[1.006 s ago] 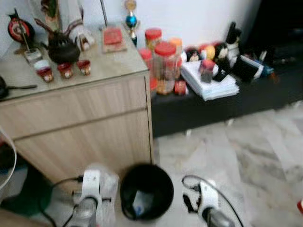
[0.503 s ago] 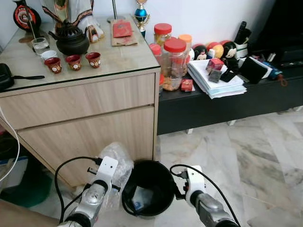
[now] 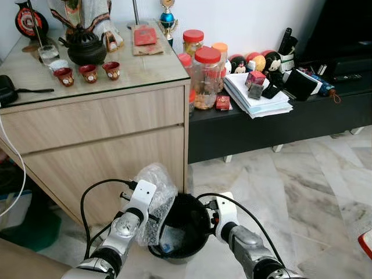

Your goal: Picking trash to rubbish bin

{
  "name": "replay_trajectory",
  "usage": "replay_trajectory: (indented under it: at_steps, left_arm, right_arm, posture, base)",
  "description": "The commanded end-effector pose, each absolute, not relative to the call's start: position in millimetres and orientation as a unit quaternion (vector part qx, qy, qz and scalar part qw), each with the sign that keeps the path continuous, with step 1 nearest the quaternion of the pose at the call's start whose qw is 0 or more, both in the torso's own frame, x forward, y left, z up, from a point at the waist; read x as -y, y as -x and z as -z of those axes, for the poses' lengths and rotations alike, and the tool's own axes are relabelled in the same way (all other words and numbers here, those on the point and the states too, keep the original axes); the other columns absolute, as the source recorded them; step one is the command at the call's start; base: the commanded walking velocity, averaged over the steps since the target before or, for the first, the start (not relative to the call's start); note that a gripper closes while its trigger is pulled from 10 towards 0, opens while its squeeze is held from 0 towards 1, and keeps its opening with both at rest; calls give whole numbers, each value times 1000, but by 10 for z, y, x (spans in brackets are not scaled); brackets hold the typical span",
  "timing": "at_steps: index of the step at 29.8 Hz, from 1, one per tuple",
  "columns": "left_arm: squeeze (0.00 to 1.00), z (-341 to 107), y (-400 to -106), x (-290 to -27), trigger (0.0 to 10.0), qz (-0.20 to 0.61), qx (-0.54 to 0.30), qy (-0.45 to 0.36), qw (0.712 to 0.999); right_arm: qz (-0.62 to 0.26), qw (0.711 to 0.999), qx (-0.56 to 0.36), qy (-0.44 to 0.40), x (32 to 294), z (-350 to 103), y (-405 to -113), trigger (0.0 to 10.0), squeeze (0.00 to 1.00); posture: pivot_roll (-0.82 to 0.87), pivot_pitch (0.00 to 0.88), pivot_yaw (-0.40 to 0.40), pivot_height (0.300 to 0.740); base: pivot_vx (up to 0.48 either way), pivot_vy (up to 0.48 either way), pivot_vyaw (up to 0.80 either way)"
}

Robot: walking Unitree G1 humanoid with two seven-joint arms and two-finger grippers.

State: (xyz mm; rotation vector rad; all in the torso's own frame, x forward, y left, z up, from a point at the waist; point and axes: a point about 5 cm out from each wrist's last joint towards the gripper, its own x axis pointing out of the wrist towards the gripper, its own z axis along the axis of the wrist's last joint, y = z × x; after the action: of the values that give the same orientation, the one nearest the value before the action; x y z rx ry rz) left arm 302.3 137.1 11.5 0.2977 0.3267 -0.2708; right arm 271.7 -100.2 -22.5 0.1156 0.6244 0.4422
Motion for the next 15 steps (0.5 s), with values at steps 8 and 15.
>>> replay_trajectory:
  at_steps: [8, 15]
  left_arm:
    - [0, -193, -3116, -1343, 10000, 137, -159, -160, 965]
    - [0, -213, -3141, -1314, 10000, 148, -158, -182, 959]
  right_arm:
    - [-248, 932, -261, -43, 941, 75, -2842, 10000, 0]
    - [-264, 934, -235, -43, 893, -18, -2910, 10000, 0]
  posture:
    - [-4, 168, -57, 740]
    - [-26, 197, -74, 740]
  base:
    - [0, 0, 0]
    - [0, 0, 0]
